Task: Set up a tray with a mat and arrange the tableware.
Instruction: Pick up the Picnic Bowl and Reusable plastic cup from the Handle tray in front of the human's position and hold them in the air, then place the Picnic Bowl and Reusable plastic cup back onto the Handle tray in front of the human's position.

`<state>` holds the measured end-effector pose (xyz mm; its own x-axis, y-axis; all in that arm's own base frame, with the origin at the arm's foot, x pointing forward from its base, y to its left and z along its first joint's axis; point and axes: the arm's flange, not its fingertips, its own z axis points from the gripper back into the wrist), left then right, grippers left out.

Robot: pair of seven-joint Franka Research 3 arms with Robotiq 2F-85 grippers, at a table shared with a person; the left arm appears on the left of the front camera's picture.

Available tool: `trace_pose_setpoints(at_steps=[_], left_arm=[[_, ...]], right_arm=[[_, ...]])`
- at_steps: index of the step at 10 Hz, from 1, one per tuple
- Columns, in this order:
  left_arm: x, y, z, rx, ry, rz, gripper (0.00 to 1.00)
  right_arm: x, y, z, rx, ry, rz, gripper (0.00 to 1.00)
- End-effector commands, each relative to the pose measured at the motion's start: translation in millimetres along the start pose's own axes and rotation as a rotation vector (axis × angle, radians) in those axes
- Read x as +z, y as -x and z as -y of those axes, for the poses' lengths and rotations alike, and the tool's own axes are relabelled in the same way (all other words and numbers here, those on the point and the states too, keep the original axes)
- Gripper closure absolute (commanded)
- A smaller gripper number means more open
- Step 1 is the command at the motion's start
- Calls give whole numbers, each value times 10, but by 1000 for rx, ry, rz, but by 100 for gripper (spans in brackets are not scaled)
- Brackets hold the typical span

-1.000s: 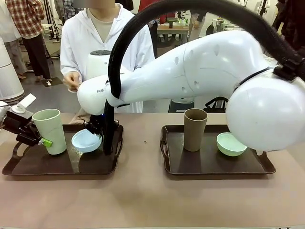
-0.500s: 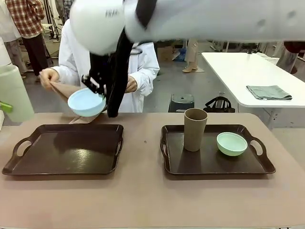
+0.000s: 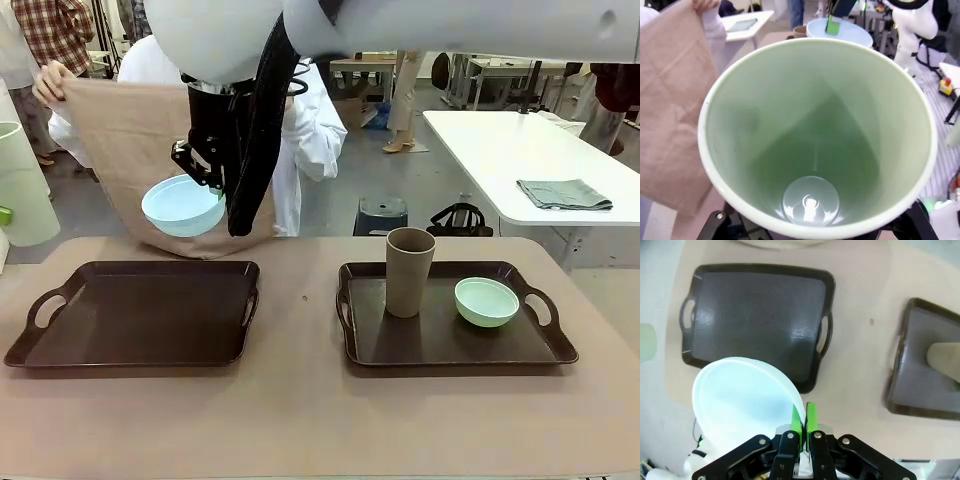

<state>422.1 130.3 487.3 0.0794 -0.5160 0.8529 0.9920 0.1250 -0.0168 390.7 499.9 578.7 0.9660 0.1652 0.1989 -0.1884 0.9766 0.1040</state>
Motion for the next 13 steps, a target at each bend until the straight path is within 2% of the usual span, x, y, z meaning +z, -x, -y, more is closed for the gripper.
trace_pose_setpoints(at_steps=[1, 13], left_arm=[[11, -18, -9, -18, -4, -1, 100], [11, -18, -9, -18, -4, -1, 100]], right_arm=[[16, -15, -26, 12, -2, 21, 100], [16, -15, -26, 12, -2, 21, 100]])
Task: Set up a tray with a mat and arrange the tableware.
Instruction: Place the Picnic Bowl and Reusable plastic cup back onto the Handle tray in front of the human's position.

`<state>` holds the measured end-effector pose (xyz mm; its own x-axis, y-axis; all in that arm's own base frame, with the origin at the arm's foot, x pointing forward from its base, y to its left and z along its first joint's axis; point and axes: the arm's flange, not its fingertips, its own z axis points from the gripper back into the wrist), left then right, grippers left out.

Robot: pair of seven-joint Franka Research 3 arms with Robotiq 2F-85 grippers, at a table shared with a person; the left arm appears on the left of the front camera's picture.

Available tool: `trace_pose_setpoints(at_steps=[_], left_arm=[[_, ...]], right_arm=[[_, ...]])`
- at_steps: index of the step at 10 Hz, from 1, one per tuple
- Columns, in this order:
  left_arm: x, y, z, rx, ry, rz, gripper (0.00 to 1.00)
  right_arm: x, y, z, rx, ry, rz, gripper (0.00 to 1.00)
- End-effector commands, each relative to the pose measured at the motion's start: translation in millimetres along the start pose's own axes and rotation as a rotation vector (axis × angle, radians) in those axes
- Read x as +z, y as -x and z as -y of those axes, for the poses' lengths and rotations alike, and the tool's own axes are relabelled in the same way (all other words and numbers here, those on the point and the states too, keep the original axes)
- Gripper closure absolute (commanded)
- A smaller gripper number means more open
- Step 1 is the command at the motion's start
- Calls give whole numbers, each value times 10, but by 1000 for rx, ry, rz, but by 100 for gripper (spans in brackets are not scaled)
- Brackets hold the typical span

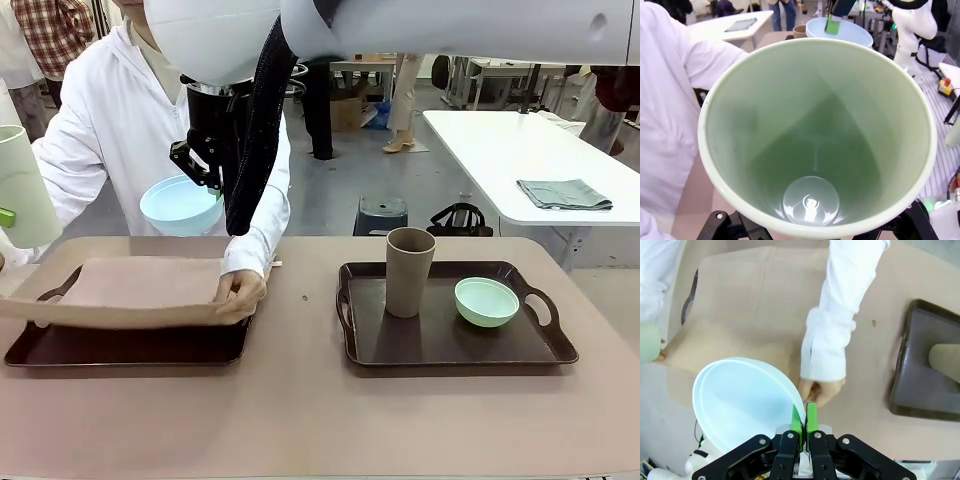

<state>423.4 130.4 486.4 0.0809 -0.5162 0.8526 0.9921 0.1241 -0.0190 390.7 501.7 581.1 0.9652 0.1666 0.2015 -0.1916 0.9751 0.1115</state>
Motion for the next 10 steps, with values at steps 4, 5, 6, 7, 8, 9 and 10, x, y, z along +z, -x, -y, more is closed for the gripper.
trace_pose_setpoints(at_steps=[4, 5, 6, 7, 8, 9, 10], left_arm=[[17, -25, 4, -20, -6, 0, 100], [17, -25, 4, -20, -6, 0, 100], [17, -25, 4, -20, -6, 0, 100], [17, -25, 4, -20, -6, 0, 100], [17, -25, 4, -20, -6, 0, 100], [17, -25, 4, -20, -6, 0, 100], [17, -25, 4, -20, -6, 0, 100]], right_arm=[[-5, -7, -5, 10, 6, 19, 100], [-5, -7, -5, 10, 6, 19, 100], [-5, -7, -5, 10, 6, 19, 100], [-5, -7, -5, 10, 6, 19, 100], [-5, -7, -5, 10, 6, 19, 100], [-5, -7, -5, 10, 6, 19, 100], [-5, -7, -5, 10, 6, 19, 100]])
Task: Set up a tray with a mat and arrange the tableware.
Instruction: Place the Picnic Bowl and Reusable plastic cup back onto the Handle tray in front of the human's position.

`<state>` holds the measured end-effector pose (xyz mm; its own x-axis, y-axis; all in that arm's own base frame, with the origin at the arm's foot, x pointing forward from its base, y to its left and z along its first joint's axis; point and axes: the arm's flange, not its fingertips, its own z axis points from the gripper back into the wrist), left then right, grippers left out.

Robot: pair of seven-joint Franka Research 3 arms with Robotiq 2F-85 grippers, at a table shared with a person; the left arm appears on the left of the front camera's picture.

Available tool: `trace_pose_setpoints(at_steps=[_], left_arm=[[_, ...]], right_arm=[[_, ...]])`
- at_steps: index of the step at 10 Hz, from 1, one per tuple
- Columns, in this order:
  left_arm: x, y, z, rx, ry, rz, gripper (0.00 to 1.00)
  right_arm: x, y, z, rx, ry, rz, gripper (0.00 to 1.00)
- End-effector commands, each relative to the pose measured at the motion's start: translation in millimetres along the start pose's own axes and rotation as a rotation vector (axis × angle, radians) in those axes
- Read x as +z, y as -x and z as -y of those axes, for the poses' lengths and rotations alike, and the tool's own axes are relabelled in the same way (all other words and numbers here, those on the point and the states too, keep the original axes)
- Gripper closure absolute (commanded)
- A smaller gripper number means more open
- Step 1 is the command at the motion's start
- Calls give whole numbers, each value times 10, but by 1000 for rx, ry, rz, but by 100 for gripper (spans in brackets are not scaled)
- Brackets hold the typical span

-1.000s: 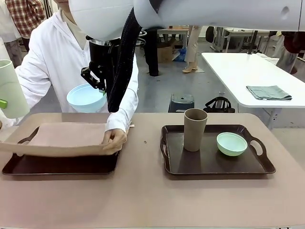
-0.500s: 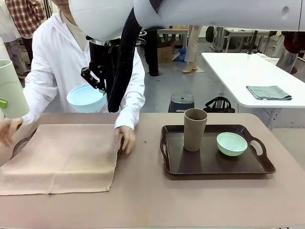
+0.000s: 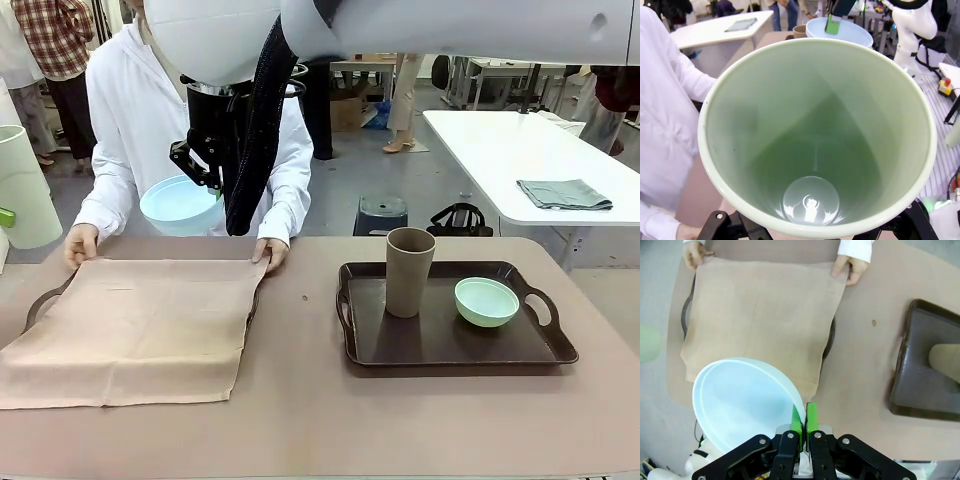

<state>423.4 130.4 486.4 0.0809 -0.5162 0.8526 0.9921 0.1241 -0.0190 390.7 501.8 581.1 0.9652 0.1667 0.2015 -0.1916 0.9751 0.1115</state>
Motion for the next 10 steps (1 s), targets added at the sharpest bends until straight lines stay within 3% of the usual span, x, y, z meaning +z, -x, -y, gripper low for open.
trace_pose_setpoints(at_steps=[1, 9, 10], left_arm=[[17, -25, 4, -20, -6, 0, 100], [17, -25, 4, -20, -6, 0, 100], [0, 0, 0, 0, 0, 0, 17]], right_arm=[[-5, -7, -5, 10, 6, 19, 100], [-5, -7, -5, 10, 6, 19, 100], [0, 0, 0, 0, 0, 0, 96]])
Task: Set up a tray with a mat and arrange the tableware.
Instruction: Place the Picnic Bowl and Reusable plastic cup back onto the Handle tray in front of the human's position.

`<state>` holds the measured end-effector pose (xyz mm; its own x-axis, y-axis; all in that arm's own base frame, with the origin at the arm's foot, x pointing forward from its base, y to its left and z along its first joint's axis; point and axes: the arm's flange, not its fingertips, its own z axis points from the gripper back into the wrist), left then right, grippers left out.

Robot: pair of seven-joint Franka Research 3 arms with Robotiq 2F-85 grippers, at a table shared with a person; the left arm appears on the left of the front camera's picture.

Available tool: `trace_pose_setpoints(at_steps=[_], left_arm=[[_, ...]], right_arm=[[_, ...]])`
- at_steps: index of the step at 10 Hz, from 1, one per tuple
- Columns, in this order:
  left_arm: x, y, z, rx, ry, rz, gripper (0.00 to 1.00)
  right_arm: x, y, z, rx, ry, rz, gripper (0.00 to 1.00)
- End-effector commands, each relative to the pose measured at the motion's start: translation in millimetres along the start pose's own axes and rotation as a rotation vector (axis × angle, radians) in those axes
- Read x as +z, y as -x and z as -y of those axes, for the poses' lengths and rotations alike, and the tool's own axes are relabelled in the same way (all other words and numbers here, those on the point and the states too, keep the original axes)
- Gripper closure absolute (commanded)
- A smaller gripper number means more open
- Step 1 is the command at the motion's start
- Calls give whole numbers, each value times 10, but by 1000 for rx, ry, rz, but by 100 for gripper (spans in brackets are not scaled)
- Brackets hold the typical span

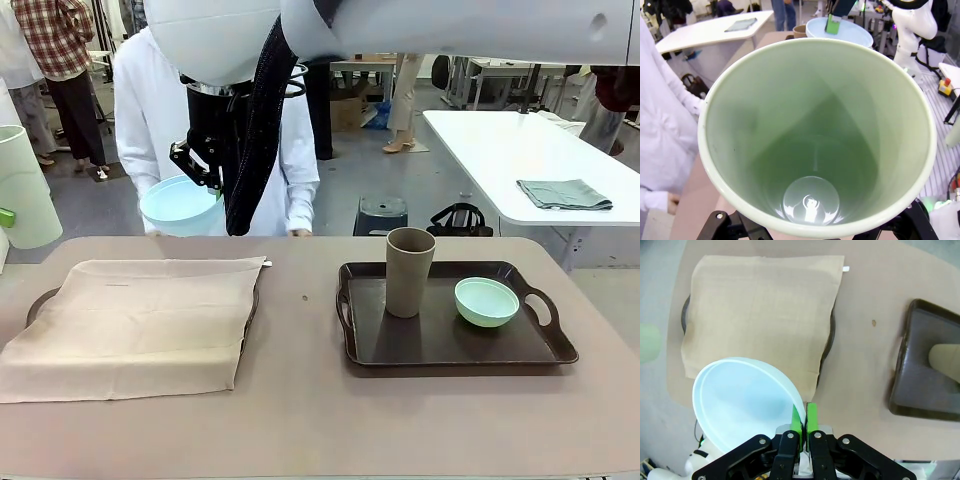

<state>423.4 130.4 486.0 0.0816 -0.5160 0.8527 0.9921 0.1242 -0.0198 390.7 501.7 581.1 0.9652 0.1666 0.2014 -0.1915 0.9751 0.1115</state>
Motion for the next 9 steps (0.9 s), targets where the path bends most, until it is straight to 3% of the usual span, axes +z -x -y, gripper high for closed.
trace_pose_setpoints(at_steps=[1, 6, 9], left_arm=[[-172, 114, -80, -4, 44, 12, 17], [-780, 678, -431, -49, 95, -4, 17], [-914, 765, -495, 24, 90, -13, 17]], right_arm=[[-210, -124, -25, -7, -25, -12, 96], [-1198, -503, -105, -20, 1, -57, 96], [-1252, -530, -80, -51, -1, -75, 96]])
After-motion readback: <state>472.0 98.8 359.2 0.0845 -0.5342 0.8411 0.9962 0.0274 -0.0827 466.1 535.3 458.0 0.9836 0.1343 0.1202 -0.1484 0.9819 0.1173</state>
